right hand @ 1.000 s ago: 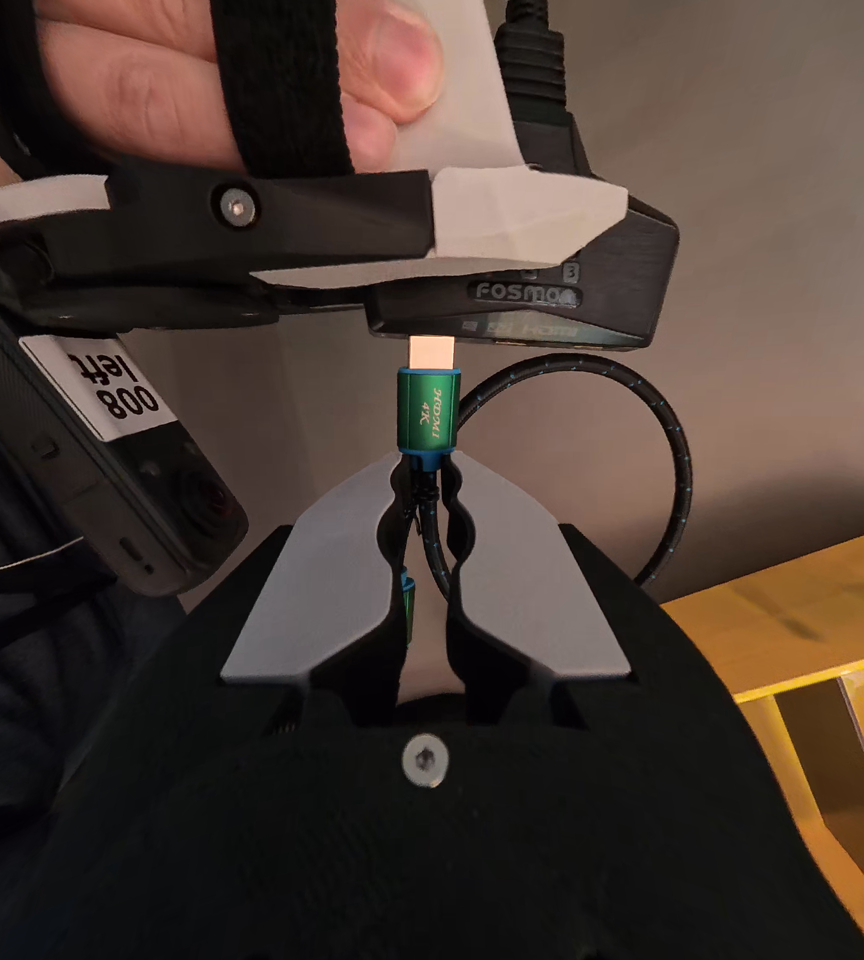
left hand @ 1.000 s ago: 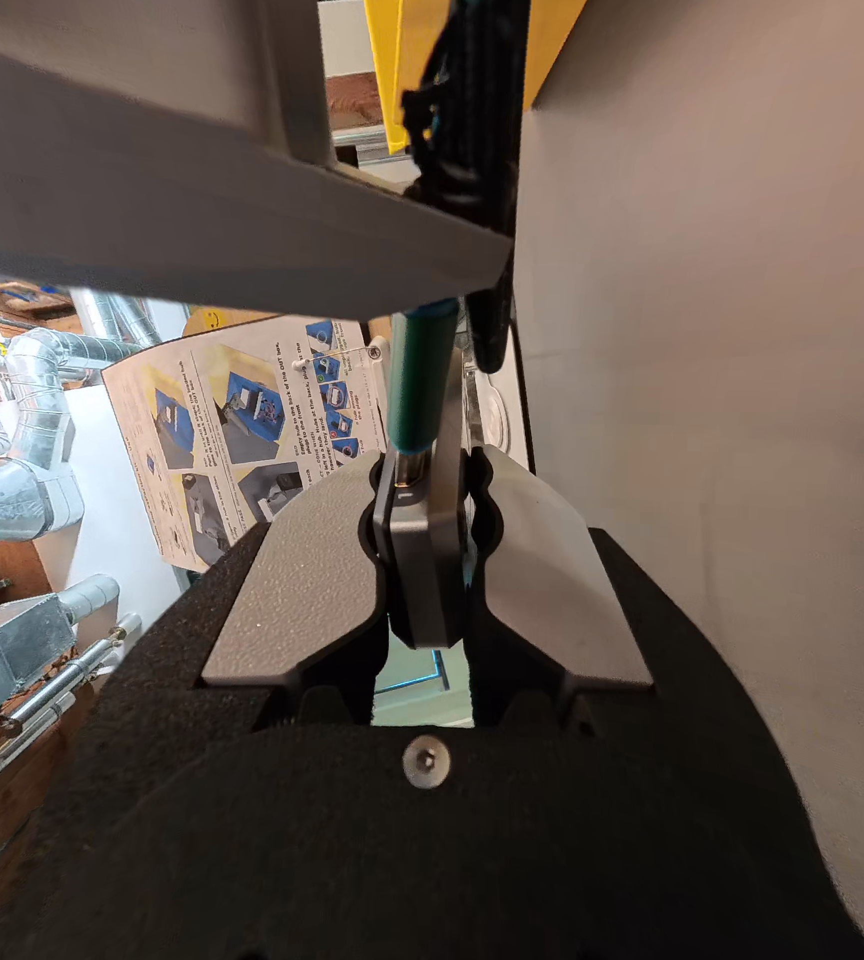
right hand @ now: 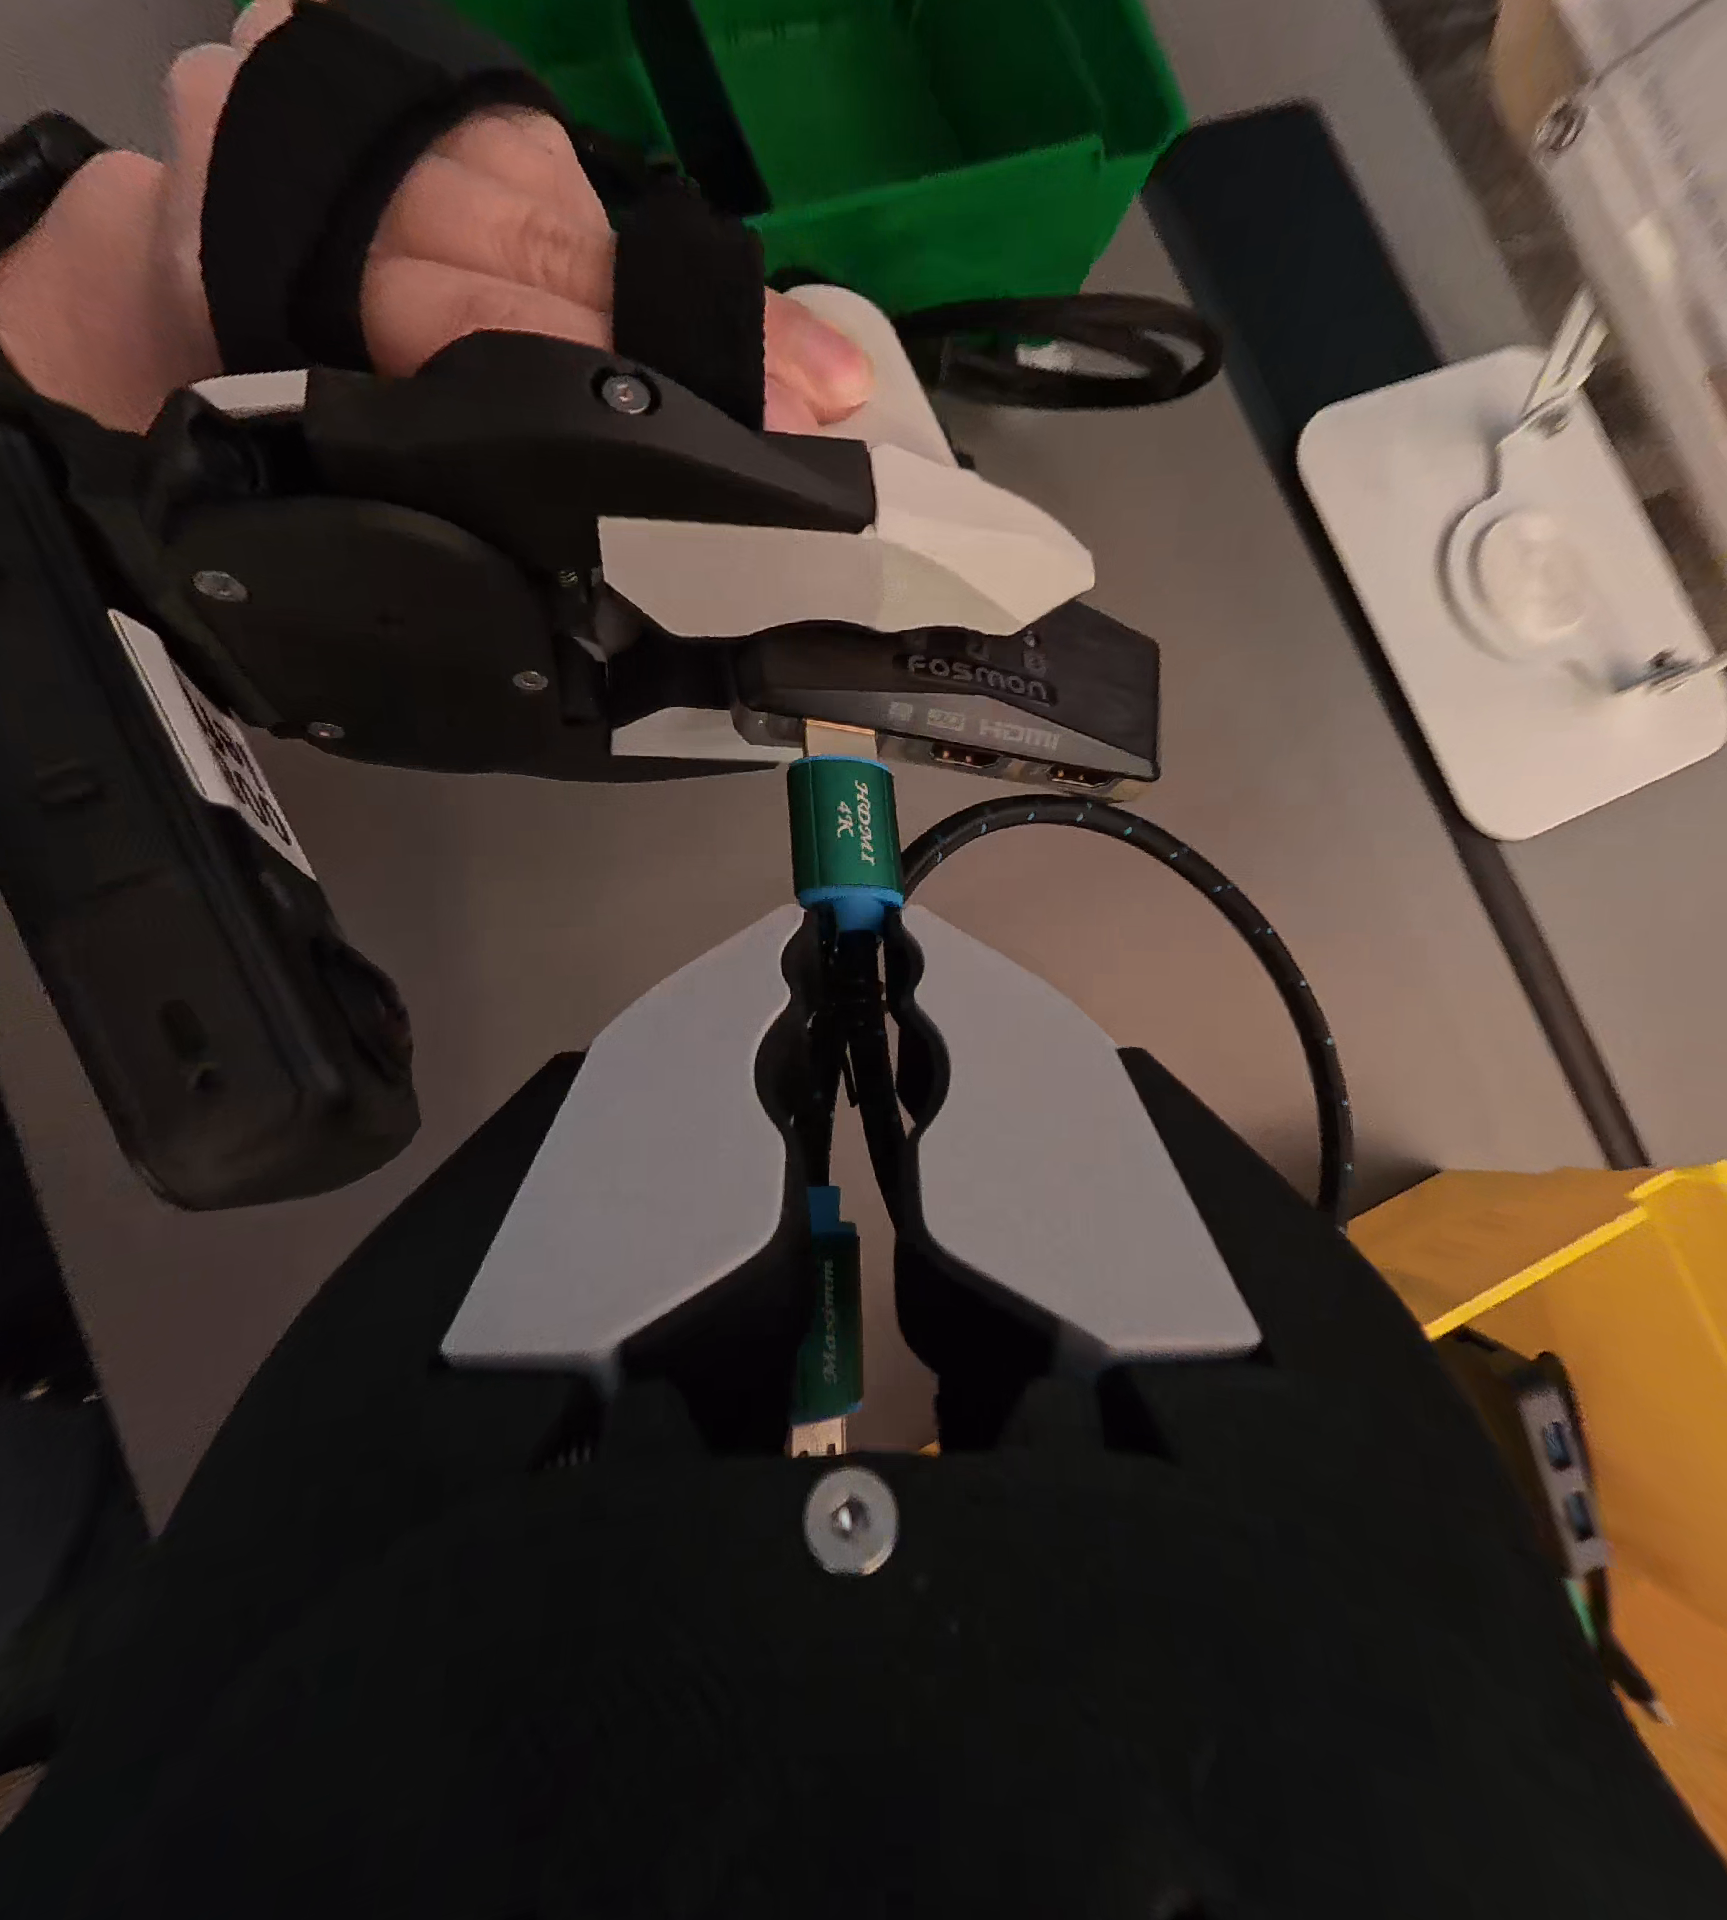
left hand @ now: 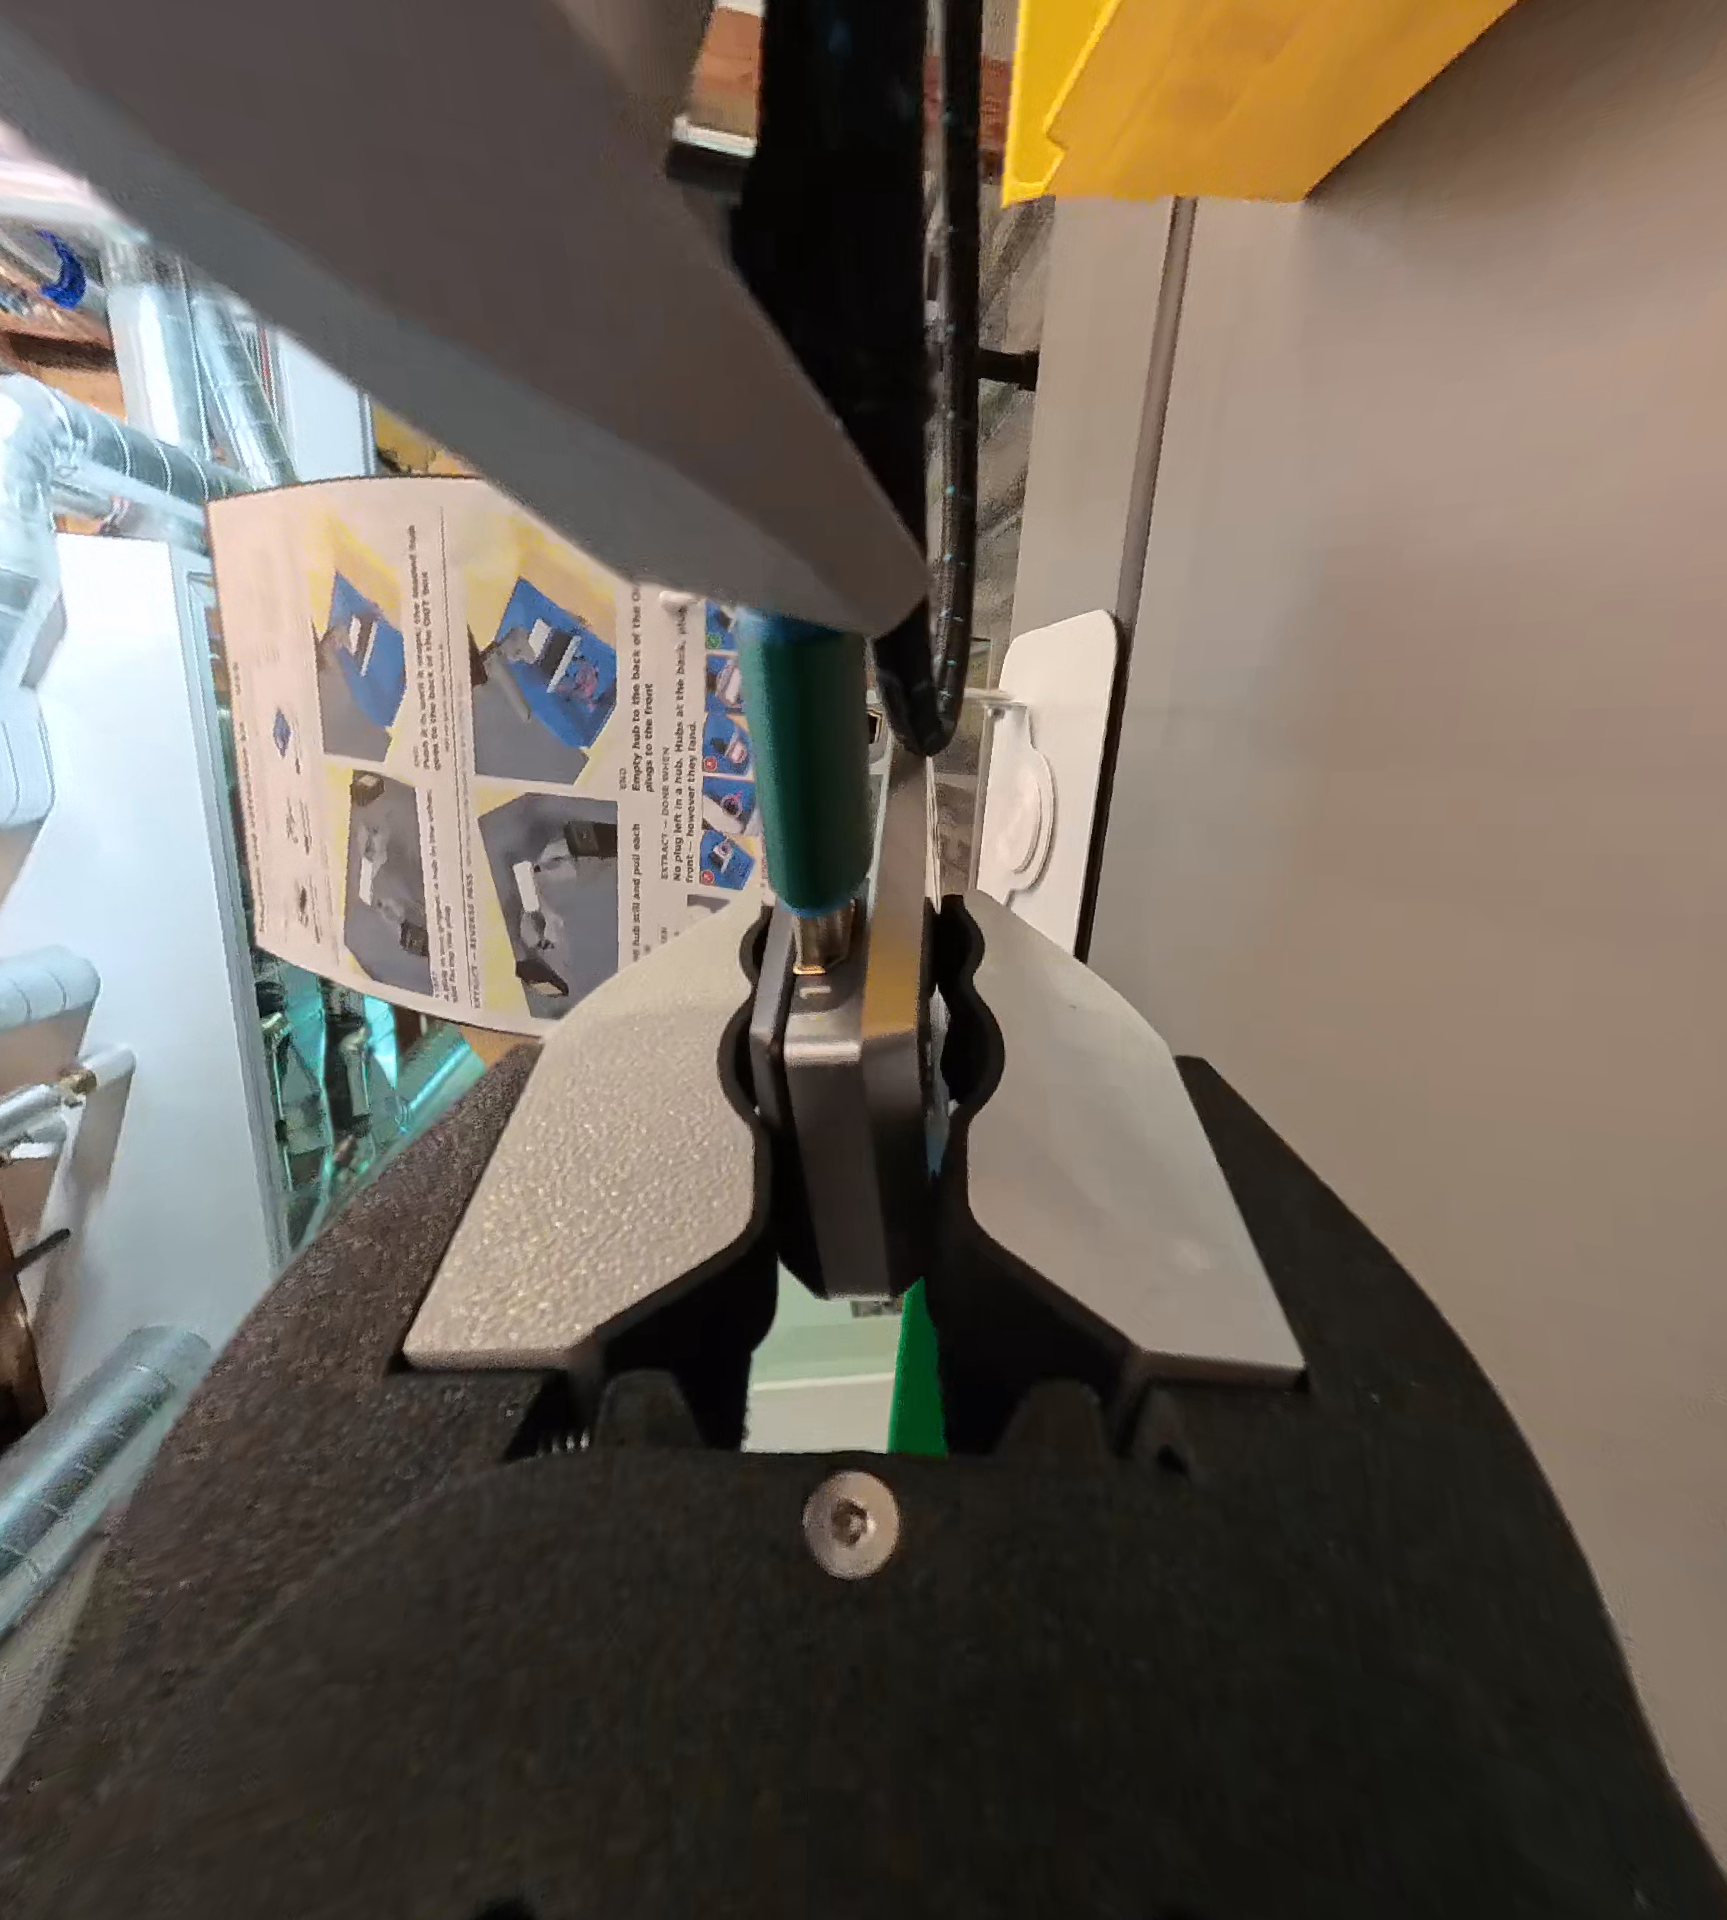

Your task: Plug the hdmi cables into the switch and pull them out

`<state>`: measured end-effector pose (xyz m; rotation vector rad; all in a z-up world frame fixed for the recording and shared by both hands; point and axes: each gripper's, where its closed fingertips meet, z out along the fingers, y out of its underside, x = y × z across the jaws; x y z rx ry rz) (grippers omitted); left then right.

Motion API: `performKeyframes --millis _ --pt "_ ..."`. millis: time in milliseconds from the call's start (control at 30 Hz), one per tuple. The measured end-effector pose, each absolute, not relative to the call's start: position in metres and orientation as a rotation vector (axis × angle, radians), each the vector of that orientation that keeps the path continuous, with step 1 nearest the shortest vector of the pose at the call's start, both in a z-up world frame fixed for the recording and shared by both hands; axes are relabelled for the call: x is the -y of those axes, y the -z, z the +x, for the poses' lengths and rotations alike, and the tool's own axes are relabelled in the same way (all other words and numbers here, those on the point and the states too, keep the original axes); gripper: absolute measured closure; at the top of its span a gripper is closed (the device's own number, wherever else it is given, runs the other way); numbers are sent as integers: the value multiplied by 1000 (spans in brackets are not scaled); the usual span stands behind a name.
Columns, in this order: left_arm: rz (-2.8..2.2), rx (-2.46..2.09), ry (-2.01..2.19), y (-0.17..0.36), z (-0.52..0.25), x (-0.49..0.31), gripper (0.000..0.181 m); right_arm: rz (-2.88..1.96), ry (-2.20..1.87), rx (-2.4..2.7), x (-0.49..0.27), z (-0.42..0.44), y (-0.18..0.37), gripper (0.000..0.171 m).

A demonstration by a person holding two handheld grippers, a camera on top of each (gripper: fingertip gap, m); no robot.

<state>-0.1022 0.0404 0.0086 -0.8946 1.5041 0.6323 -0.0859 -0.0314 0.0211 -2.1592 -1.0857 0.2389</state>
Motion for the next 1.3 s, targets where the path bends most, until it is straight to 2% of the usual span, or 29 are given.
performKeyframes --millis 600,667,867,1033,1100,1167,1267,1300 --pt "-933 -1441 -581 -17 -103 -41 152 -1976 -209 1182 31 -88 -34 156" --pt "-939 -1429 -574 -20 -104 -41 152 -1930 -188 1165 29 -88 -43 151" --pt "-986 -1386 -521 -29 -110 -47 152 -1572 -129 1034 38 -87 -112 146" --pt "-1056 -1303 -439 -46 -126 -57 152 -1200 -142 721 69 -41 -193 147" --pt "-1075 -1264 -426 -54 -133 -61 152 -1137 -92 634 73 -13 -205 159" --pt "-1101 -1227 -403 -61 -140 -65 152 -1238 -57 630 61 7 -192 161" --pt "-1119 -1185 -372 -69 -147 -68 152 -1471 -280 797 41 -9 -139 148" --pt "-1121 -1172 -365 -71 -149 -69 152 -1544 -367 841 34 -20 -120 137"
